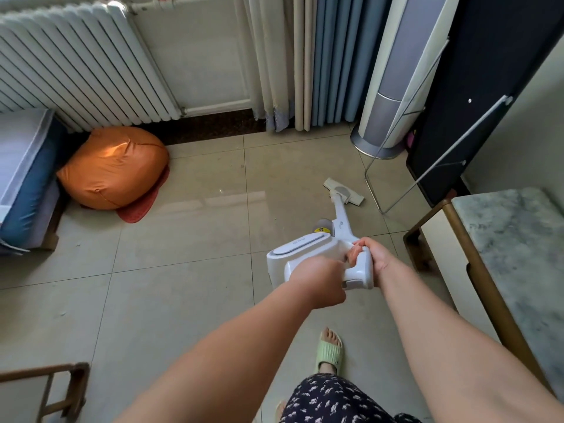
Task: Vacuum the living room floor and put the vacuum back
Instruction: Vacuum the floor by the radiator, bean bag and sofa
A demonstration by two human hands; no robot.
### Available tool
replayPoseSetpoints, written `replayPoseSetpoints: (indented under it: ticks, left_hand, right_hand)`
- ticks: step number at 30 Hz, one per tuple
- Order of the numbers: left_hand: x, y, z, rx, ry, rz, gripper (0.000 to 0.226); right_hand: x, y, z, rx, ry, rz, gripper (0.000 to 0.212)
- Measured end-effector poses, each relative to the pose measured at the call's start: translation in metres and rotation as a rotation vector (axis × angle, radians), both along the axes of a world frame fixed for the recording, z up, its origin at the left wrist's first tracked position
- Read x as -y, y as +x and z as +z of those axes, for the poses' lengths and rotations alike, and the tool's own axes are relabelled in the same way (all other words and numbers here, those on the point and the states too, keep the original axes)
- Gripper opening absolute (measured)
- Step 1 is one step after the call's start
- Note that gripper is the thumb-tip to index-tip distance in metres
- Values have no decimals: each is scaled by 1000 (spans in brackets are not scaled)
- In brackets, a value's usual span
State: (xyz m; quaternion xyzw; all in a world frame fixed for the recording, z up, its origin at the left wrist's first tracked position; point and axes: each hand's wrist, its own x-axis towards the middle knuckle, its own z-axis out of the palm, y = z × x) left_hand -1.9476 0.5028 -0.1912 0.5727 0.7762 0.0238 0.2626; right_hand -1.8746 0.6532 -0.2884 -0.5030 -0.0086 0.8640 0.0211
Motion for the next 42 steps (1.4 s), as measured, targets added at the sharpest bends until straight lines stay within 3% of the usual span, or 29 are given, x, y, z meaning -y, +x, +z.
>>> replayPoseSetpoints:
  ticks: [11, 15, 20, 33, 42]
  left_hand:
    - [107, 29, 9, -55, -70, -123, 11]
    - [131, 41, 6, -37, -62, -100, 14]
    - [119, 53, -2, -8, 11, -22, 13]
    - [38, 106, -19, 24, -4, 71, 8]
    - [83, 143, -16, 7, -30, 21, 8]
  right_hand:
    - [120, 40, 0, -55, -103, -130, 18]
    - [144, 55, 1, -93, -81, -97, 44]
    - [123, 55, 11, 28, -3, -29, 13]
    - [33, 93, -12, 33, 22, 31, 14]
    - [85, 139, -15, 2, -52, -22, 17]
